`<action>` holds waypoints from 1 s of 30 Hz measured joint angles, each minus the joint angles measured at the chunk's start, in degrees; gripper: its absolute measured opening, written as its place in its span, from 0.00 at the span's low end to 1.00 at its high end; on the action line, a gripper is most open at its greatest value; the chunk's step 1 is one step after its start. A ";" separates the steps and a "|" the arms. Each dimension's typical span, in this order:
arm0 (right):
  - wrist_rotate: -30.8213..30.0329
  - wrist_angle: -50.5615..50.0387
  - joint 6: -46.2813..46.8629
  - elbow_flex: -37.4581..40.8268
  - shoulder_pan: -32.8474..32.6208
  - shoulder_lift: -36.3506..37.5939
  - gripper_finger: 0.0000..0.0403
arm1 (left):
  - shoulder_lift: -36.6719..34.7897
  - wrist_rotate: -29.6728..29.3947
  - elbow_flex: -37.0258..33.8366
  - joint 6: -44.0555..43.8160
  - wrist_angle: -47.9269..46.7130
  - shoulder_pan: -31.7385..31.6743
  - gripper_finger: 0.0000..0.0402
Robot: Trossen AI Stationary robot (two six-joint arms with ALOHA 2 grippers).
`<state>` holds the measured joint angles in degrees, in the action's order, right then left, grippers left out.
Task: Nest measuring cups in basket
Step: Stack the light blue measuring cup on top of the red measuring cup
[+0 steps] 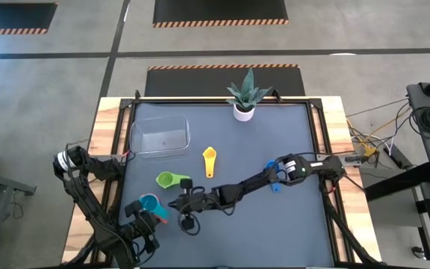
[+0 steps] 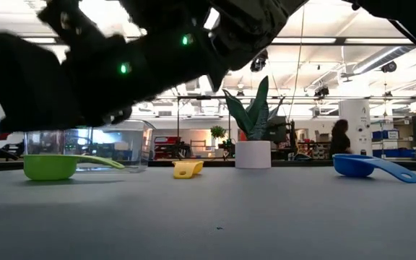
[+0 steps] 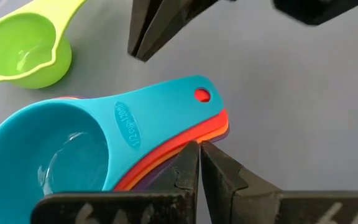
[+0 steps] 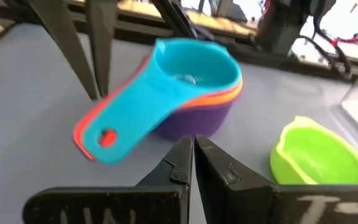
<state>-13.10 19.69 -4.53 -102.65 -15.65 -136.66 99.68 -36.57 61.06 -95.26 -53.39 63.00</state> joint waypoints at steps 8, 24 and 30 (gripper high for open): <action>4.83 2.37 3.17 0.00 -0.47 -1.04 0.02 | 0.00 0.02 0.00 0.15 -0.02 0.00 0.00; 7.45 4.19 1.89 0.02 -1.87 -2.01 0.02 | 0.00 1.24 0.05 0.22 0.01 0.00 0.00; 5.55 -1.45 0.36 -2.26 -1.85 -1.92 0.02 | 0.00 4.75 0.33 0.26 0.05 0.26 0.00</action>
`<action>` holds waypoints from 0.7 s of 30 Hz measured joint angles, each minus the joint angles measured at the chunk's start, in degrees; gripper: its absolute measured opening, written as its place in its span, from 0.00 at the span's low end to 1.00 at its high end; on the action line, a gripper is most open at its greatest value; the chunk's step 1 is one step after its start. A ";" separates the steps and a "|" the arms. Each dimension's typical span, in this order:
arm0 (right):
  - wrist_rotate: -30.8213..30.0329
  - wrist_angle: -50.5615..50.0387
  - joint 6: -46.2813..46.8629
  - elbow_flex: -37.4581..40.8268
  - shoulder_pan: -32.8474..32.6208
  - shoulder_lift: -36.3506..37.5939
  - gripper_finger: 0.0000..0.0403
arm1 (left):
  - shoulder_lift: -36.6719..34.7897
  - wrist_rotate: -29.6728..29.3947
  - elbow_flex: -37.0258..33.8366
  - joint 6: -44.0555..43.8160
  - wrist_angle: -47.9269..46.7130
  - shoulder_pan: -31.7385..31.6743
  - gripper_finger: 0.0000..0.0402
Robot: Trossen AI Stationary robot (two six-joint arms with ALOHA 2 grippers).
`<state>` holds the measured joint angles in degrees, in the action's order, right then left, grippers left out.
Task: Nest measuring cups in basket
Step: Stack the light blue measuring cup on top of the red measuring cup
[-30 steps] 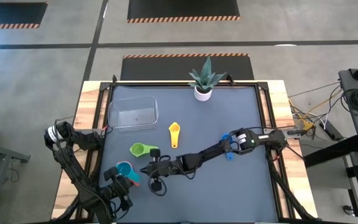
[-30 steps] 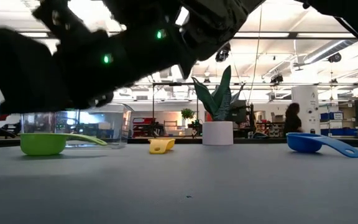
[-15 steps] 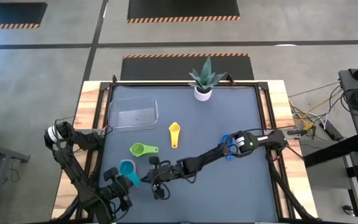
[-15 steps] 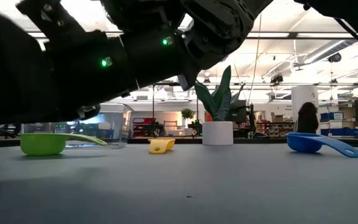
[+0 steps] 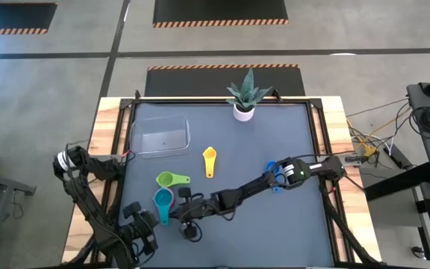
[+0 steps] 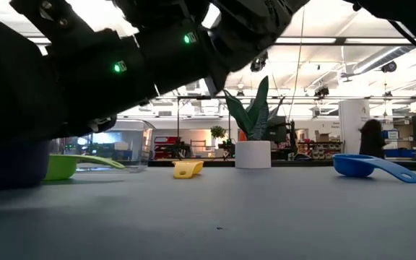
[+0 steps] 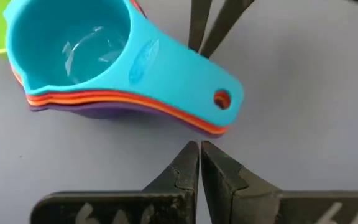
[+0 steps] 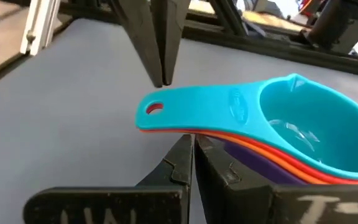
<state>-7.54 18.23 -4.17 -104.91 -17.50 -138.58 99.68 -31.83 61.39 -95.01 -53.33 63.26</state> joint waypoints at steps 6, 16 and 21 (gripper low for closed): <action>0.12 -9.61 -0.54 -4.00 -0.15 0.04 0.02 | 0.31 0.24 -1.28 0.62 -0.51 0.07 0.00; 0.26 -7.67 -1.04 -4.54 -0.52 0.10 0.02 | 3.83 -0.78 -0.99 0.62 0.39 0.01 0.00; 0.01 -8.53 -1.88 -4.54 -0.50 0.12 0.02 | 4.24 -4.51 -0.03 0.81 0.81 0.01 0.00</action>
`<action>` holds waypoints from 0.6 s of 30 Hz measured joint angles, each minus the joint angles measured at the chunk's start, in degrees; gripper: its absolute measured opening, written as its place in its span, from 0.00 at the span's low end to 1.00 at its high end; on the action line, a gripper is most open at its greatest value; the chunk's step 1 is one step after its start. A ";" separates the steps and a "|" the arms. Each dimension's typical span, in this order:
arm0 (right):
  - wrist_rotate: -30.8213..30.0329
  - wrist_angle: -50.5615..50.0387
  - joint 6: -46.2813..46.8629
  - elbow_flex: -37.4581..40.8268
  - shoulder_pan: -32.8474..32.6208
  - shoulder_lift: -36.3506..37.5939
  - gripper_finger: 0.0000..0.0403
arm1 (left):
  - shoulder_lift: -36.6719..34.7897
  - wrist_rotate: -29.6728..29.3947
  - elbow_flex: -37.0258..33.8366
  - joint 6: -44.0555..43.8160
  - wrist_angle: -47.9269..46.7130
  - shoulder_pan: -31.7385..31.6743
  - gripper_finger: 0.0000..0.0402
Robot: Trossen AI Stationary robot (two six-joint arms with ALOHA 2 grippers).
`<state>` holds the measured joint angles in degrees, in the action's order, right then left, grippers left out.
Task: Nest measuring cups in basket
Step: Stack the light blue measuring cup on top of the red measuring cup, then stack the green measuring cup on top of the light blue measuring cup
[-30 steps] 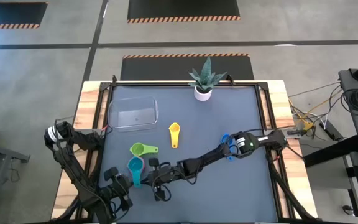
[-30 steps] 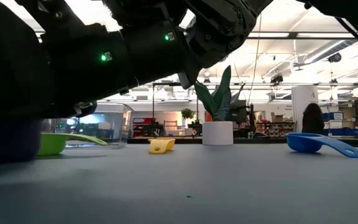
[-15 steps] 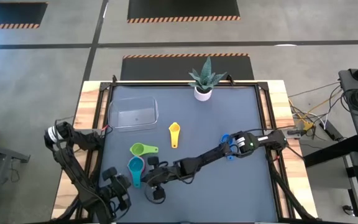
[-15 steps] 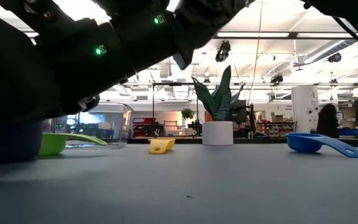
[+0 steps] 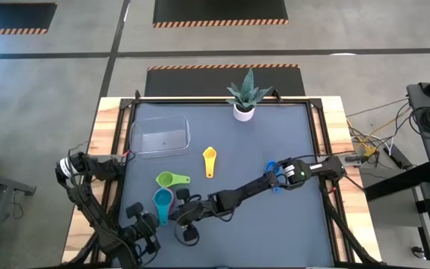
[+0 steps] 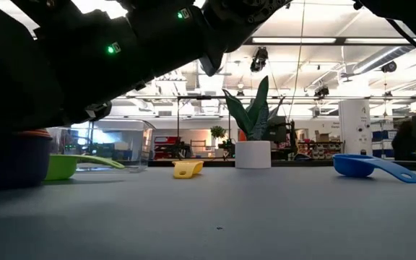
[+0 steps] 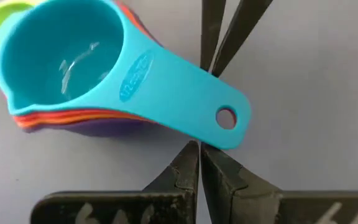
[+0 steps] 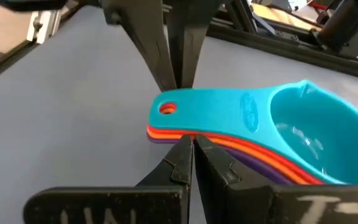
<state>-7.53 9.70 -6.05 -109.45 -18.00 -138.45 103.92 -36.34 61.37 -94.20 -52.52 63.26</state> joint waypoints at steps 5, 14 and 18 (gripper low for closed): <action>0.00 -3.73 -0.63 0.00 0.00 0.47 0.02 | 0.00 -0.25 1.10 1.94 -0.05 0.00 0.00; -0.06 -19.81 -0.59 0.04 0.00 6.61 0.02 | -0.20 0.84 11.90 6.24 -15.05 0.68 0.00; -1.28 -29.52 -1.01 0.04 0.00 10.67 0.02 | -0.30 -0.67 18.45 11.62 -21.08 0.35 0.00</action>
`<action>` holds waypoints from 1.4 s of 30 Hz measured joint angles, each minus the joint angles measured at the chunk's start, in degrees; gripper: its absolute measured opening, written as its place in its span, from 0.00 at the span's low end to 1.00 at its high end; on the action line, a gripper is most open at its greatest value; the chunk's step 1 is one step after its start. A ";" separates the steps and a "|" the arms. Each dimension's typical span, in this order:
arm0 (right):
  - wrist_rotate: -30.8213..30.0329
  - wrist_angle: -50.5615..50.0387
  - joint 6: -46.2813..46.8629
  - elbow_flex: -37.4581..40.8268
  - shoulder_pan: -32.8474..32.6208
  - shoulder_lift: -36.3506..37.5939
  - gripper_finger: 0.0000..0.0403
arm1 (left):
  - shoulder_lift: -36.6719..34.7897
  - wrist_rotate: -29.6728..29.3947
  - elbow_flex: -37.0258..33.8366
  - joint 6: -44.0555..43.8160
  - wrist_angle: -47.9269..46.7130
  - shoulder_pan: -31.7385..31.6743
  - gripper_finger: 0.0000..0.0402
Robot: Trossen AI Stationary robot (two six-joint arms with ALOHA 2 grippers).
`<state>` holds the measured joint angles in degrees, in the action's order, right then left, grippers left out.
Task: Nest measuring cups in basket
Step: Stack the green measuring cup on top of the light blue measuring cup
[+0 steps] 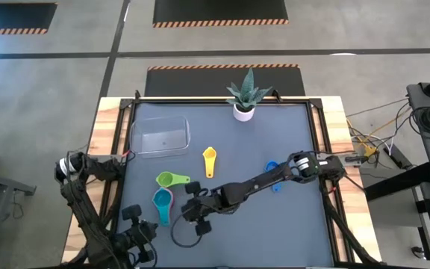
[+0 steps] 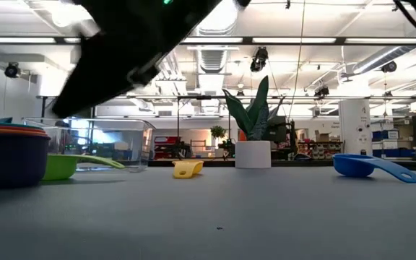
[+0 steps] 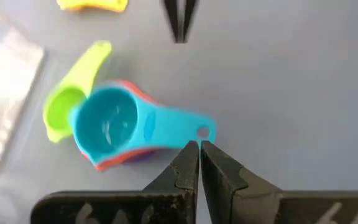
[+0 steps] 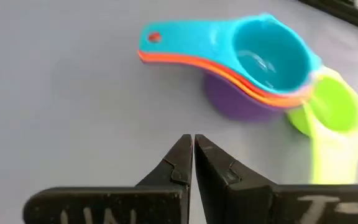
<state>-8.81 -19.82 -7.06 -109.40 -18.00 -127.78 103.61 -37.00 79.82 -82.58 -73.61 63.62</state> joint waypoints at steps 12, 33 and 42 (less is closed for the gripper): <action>-4.42 -22.58 6.96 4.17 0.02 11.55 0.02 | -0.34 -9.60 12.43 30.13 -2.09 -4.37 0.00; -11.20 -18.64 40.23 44.48 0.04 42.91 0.02 | -12.76 7.40 -5.11 44.12 6.58 -10.41 0.00; -10.28 -20.45 62.27 57.17 0.02 53.89 0.03 | -28.15 -4.33 -17.48 56.90 24.46 -11.75 0.00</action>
<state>-19.09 -40.26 55.22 -52.24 -17.98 -73.89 75.46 -41.33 62.34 -25.68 -49.15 51.87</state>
